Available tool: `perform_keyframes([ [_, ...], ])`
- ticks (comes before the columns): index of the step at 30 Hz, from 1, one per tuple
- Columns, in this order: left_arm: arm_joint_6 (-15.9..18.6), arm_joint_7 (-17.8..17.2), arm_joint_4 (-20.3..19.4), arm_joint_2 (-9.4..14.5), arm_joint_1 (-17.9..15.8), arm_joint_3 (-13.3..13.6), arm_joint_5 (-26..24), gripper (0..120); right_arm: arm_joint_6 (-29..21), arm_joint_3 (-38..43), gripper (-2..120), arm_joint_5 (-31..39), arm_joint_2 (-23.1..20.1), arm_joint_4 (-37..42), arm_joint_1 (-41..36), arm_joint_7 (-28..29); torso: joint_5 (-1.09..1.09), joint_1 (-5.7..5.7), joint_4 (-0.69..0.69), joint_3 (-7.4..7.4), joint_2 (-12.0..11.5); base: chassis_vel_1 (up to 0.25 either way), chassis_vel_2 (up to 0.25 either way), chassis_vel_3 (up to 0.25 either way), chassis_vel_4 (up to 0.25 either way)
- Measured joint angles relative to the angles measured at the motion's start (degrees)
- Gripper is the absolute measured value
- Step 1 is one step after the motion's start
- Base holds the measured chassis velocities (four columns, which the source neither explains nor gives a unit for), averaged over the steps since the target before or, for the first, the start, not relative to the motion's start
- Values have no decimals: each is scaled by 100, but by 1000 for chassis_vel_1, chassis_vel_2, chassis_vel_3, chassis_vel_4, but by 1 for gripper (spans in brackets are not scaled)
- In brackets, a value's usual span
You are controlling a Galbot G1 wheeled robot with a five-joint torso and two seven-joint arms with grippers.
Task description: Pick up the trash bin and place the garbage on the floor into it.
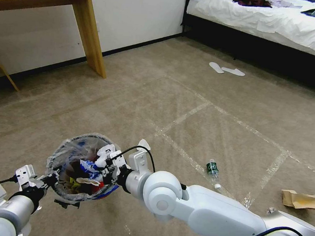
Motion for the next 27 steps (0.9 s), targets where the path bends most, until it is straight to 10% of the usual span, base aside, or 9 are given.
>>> perform_keyframes([
  [5, -1, 4, 2, 11, 4, -7, 0, 0, -18, -1, 1, -36, -12, 4, -1, -38, 0, 0, 0, 0, 0, 0, 0, 0, 0],
  [27, -7, 73, 54, 7, -5, -14, -36, 0, -68, -70, 84, -69, 124, 14, 20, -89, 0, 0, 0, 0, 0, 0, 0, 0, 0],
])
